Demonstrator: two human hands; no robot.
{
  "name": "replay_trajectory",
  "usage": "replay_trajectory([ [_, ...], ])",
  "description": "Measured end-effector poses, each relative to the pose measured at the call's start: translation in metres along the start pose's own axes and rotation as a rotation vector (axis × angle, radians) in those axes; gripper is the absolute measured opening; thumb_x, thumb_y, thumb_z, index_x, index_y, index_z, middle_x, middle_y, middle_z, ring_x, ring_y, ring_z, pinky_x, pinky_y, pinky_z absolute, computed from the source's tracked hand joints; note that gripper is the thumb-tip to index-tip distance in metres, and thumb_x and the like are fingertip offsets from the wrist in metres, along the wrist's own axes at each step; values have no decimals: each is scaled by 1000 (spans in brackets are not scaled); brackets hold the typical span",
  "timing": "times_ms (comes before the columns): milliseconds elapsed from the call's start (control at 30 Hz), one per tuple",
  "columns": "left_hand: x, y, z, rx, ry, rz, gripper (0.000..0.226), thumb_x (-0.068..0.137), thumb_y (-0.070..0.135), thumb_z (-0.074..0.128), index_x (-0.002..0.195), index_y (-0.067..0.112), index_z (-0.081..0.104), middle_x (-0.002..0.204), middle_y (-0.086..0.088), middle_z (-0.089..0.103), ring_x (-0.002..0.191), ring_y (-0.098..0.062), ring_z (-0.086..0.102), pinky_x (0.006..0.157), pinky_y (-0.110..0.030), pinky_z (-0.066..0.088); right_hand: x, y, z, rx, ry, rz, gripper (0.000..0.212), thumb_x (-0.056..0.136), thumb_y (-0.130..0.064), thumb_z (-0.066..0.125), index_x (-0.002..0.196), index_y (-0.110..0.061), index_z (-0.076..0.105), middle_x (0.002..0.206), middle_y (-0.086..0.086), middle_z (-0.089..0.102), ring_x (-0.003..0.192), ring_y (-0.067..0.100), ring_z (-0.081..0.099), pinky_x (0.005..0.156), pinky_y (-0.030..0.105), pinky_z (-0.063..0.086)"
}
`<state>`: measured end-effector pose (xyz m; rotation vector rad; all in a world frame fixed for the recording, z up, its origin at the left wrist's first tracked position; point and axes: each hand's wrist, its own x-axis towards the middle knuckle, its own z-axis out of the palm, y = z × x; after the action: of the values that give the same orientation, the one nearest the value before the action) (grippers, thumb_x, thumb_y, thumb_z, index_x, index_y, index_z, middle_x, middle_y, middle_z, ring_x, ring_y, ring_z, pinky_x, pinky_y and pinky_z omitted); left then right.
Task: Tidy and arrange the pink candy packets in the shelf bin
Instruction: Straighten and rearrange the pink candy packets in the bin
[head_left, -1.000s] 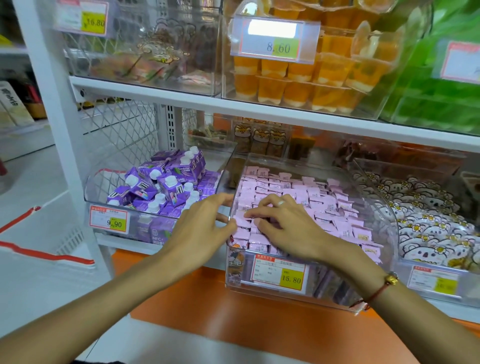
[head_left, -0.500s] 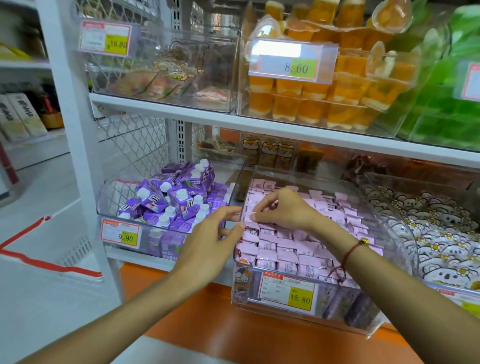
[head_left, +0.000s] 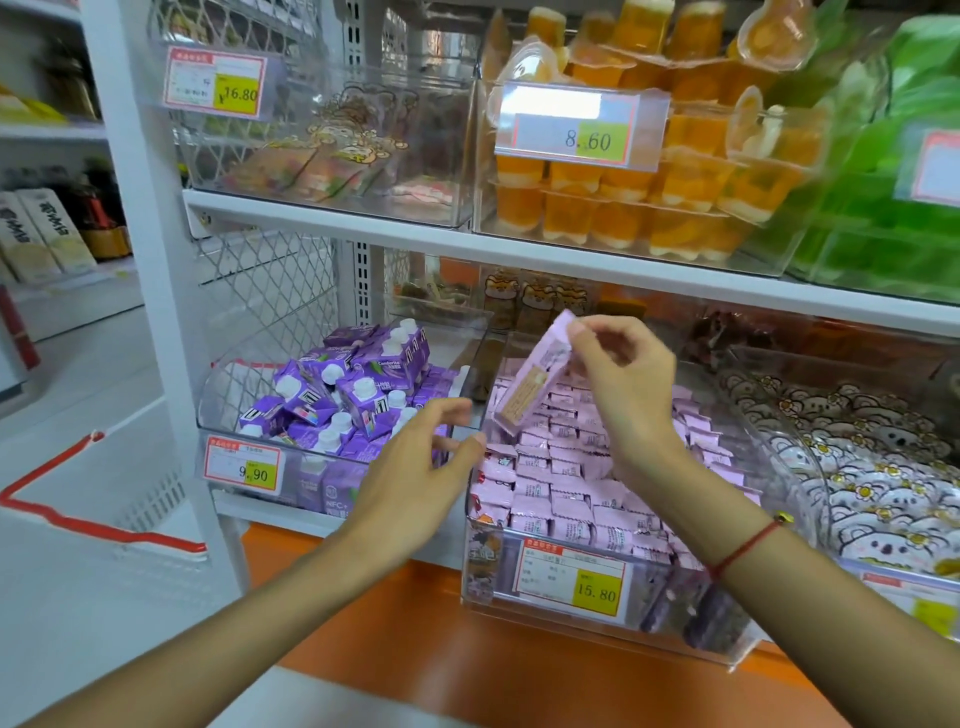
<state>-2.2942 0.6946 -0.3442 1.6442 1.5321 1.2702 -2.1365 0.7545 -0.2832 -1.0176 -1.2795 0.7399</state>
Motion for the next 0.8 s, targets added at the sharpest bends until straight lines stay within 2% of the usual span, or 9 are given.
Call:
replay_trajectory([
  [100, -3, 3, -3, 53, 33, 196, 58, 84, 16, 62, 131, 41, 39, 124, 23, 43, 116, 4, 45, 89, -24, 43, -15, -4, -17, 191, 66, 128, 4, 91, -11, 60, 91, -13, 64, 86, 3, 67, 70, 5, 61, 69, 16, 54],
  [200, -4, 9, 0, 118, 26, 407, 71, 71, 15, 71, 130, 40, 41, 127, 23, 42, 119, 3, 44, 91, -10, 37, -27, -2, -27, 408, 24, 365, 8, 91, -11, 59, 96, -8, 64, 85, 2, 69, 72, 3, 64, 72, 16, 56],
  [333, -3, 16, -1, 24, 97, 479, 37, 78, 14, 75, 107, 34, 65, 110, 23, 62, 103, 3, 58, 81, -9, 42, -34, -3, -34, 677, 19, 715, 7, 89, -10, 61, 88, -5, 66, 81, 5, 67, 68, 8, 65, 61, 18, 57],
  [400, -3, 22, -3, -98, 95, 405, 22, 79, 20, 74, 97, 30, 71, 100, 19, 69, 90, 2, 63, 71, -12, 48, -34, -3, -35, 634, -6, 745, 10, 89, -14, 61, 84, -7, 66, 77, 4, 66, 63, 8, 65, 59, 21, 58],
  [467, -1, 28, -5, -306, 82, 246, 16, 79, 26, 71, 95, 27, 72, 89, 15, 73, 81, 1, 66, 60, -13, 50, -35, 0, -38, 371, -108, 619, 16, 89, -31, 61, 89, -16, 66, 75, -6, 70, 66, 5, 68, 66, 26, 56],
  [567, 0, 28, -8, -481, 85, -52, 20, 79, 39, 69, 91, 24, 75, 74, 10, 71, 68, -1, 64, 52, -14, 49, -38, 1, -37, 7, -253, 292, 39, 77, -56, 60, 107, -30, 61, 105, -16, 64, 94, 1, 63, 80, 22, 50],
  [667, 2, 27, -8, -512, 31, -231, 34, 82, 51, 62, 90, 21, 75, 83, 2, 75, 72, -5, 68, 51, -16, 50, -40, 4, -35, -42, -413, 182, 31, 75, -47, 65, 104, -34, 67, 112, -11, 64, 93, 0, 64, 78, 20, 53],
  [733, 5, 29, -9, -581, 6, -321, 39, 85, 56, 52, 90, 22, 70, 81, 4, 75, 72, -6, 71, 50, -20, 53, -41, 8, -34, 6, -390, 218, 20, 80, -38, 67, 97, -29, 71, 99, -7, 70, 84, 4, 66, 78, 22, 55],
  [800, 7, 31, -11, -649, -54, -309, 44, 80, 59, 52, 97, 21, 68, 89, 5, 75, 78, -6, 71, 52, -24, 55, -39, 12, -33, 129, -350, 301, 21, 82, -34, 66, 97, -19, 71, 89, -3, 73, 75, 6, 68, 70, 17, 55],
])
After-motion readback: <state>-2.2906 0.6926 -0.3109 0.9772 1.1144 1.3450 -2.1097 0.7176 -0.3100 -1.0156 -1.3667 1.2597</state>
